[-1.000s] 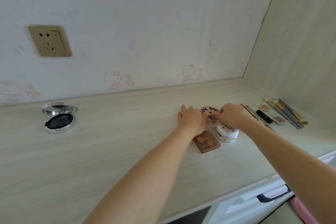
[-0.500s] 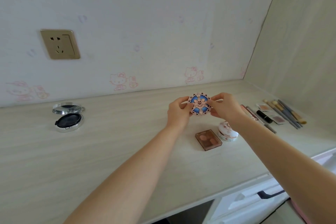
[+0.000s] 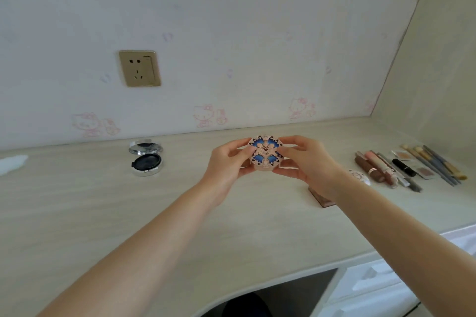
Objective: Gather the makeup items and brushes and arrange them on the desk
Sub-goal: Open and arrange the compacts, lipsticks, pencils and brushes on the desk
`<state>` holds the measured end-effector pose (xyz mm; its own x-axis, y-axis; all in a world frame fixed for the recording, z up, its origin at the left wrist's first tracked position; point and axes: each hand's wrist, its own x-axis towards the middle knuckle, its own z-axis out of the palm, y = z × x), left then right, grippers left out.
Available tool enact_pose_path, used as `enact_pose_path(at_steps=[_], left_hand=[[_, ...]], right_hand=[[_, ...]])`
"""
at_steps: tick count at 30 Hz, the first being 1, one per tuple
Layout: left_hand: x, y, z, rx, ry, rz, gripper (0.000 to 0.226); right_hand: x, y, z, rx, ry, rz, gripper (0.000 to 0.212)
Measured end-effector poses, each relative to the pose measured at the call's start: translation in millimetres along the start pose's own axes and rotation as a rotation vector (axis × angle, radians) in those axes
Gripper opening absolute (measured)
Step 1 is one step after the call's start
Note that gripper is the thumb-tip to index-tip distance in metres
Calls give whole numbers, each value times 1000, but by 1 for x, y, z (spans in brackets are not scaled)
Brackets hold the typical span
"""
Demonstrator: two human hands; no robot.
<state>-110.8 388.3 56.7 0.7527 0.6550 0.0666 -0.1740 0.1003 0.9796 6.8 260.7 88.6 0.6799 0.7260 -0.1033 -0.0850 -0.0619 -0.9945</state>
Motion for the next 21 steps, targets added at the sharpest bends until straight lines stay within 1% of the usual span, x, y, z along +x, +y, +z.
enact_pose_path(at_steps=[4,8,11,14,16,19,21], left_hand=[[-23,8,-37,-37,-62,-12,25],[-44,8,-72,-33,-113,5,44],[-57,3,-92,86,-62,29,53],[-68,-2,-107,93,-12,20,54],[-72,-4,-115,79,-2,-10,61],[-78,-7,-126,118,-11,-29,69],[-82,-8,-131,164,-20,-20,69]], right_hand=[[-10,4,31,43,-70,48,18],[-17,11,60,127,-166,110,23],[-21,16,77,190,-238,166,24],[-23,20,91,185,-299,206,24],[-23,23,99,166,-326,227,24],[-24,26,108,128,-359,248,24],[-24,27,112,74,-368,246,24]])
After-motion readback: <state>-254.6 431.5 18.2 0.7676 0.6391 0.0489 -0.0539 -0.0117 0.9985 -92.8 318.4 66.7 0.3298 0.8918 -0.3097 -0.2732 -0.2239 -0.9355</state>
